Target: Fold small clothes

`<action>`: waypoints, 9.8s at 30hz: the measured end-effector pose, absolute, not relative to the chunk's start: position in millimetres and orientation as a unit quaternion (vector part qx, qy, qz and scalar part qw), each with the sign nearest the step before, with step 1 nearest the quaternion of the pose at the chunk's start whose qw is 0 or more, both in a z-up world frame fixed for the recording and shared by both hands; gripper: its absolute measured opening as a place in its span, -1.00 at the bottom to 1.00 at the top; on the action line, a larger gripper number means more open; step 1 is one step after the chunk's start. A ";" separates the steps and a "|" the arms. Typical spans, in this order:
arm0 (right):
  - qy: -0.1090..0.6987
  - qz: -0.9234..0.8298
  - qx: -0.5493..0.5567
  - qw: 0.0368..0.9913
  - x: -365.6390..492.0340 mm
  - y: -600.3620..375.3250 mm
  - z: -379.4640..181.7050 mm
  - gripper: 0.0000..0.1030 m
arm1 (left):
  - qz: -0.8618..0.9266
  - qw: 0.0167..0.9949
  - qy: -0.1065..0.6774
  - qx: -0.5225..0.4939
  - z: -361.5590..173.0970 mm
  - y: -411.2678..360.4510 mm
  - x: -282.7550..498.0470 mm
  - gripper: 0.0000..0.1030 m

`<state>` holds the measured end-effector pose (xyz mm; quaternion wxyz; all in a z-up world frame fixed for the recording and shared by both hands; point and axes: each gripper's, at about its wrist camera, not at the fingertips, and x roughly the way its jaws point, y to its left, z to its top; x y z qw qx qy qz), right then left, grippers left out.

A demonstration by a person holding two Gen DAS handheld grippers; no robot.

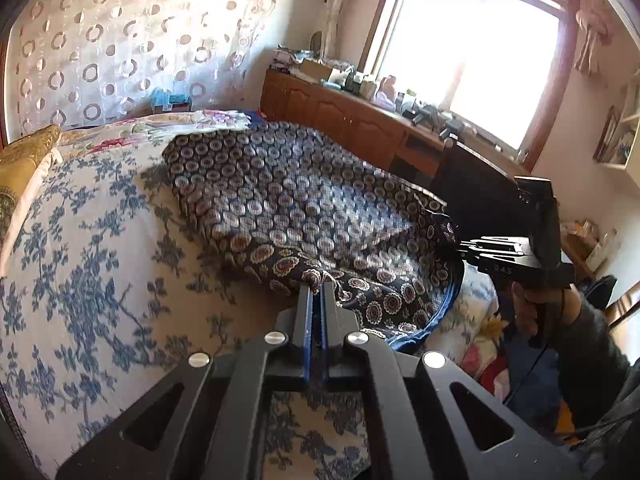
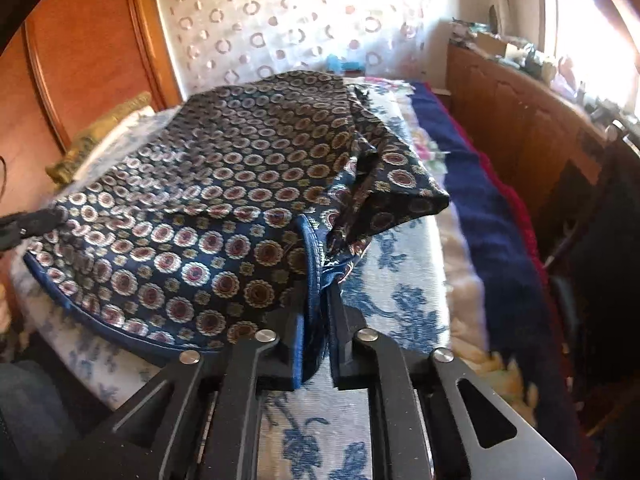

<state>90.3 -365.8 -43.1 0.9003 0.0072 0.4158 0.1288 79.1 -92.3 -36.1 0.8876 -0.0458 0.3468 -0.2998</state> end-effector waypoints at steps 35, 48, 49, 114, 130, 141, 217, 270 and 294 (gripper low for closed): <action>0.357 0.154 -0.017 0.921 351.0 -344.0 12.2 -0.80 | -0.223 0.908 0.352 -0.043 -18.8 -52.8 305.9 -0.57; 0.340 0.148 -0.055 0.927 327.2 -358.8 25.3 0.27 | -0.258 0.883 0.390 -0.030 -35.9 -39.6 283.2 -0.27; 0.344 0.150 -0.060 0.925 326.2 -358.6 22.1 0.28 | -0.259 0.880 0.396 -0.029 -40.0 -41.7 282.3 -0.26; 0.442 0.205 -0.016 0.873 324.3 -354.2 -40.1 -0.75 | -0.225 0.874 0.427 -0.061 -78.7 -74.7 347.1 -0.92; 0.371 0.194 -0.041 0.907 298.9 -331.6 -4.7 -0.90 | -0.237 0.914 0.320 -0.078 -8.3 -42.9 289.9 -0.96; 0.310 0.253 -0.082 0.913 294.0 -266.0 42.9 -0.90 | -0.173 0.945 0.260 -0.099 28.4 38.0 242.0 -0.96; 0.299 0.421 -0.144 0.844 317.6 79.2 45.3 0.57 | 0.154 0.944 0.290 -0.047 -27.4 195.7 120.7 -0.55; 0.238 0.180 -0.015 0.954 105.6 -226.3 99.2 1.00 | -0.007 0.968 0.251 -0.004 28.8 -2.7 82.9 -0.44; 0.204 0.137 -0.009 0.969 89.7 -248.0 121.9 1.00 | -0.011 0.973 0.232 -0.001 48.1 -12.2 74.7 -0.43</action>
